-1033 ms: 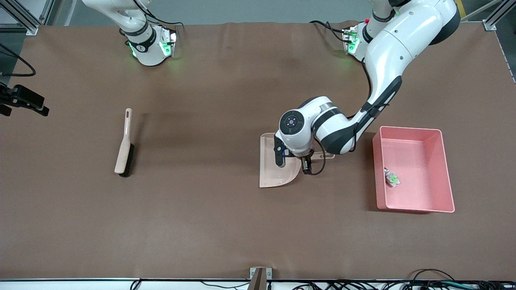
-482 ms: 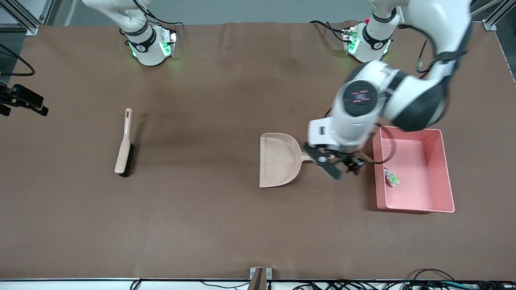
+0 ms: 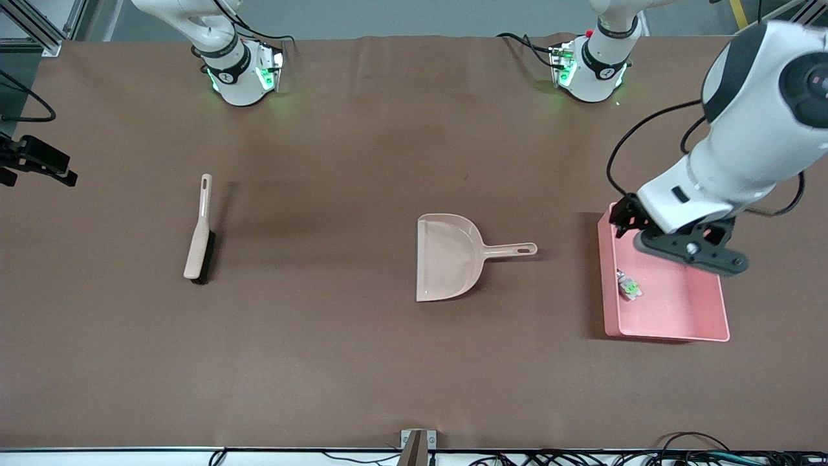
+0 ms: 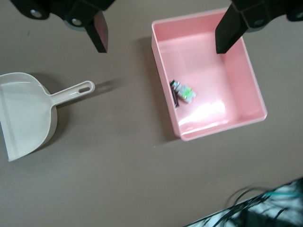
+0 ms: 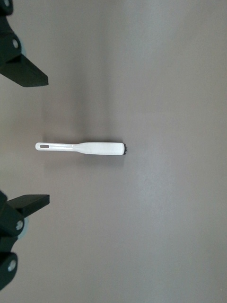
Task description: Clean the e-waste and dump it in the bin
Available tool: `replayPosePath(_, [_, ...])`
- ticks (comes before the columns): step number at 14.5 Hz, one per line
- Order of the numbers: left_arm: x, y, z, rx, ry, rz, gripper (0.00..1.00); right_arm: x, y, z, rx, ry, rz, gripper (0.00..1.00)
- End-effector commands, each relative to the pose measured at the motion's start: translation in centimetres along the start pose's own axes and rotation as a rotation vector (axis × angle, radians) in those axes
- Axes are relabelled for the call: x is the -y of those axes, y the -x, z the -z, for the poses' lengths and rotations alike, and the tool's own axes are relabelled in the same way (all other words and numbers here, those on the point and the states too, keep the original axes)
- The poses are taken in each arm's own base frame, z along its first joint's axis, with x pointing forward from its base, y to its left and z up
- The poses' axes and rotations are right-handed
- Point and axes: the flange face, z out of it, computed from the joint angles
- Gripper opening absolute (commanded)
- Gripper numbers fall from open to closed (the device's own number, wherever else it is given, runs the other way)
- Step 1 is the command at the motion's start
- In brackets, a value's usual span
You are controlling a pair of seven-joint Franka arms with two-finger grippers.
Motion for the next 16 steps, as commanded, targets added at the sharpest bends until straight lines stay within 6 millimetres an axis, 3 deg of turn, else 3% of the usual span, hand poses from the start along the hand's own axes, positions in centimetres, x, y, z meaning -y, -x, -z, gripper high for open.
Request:
replayPosePath(1, [3.6,3.5,3.1,0.002,0.008,0.148,1.00,0.4,0.2,0.5,-0.005,-0.013,0.001,1.00])
replayPosePath(4, [5.3,6.0,4.8,0.013,0.054,0.205,1.00,0.1,0.2,0.5,-0.004,-0.013,-0.004,1.00])
replayPosePath(8, [7.2,10.1,4.5,0.033,0.107,0.225,1.00,0.1,0.2,0.5,-0.005,-0.012,-0.004,1.00])
replayPosePath(10, [6.9,11.8,4.9,0.028,0.103,0.205,1.00,0.0,0.2,0.4,-0.004,-0.013,-0.005,1.00])
replayPosePath(16, [7.5,12.7,5.5,0.021,0.050,0.163,1.00,0.0,0.2,0.4,-0.004,-0.013,-0.005,1.00])
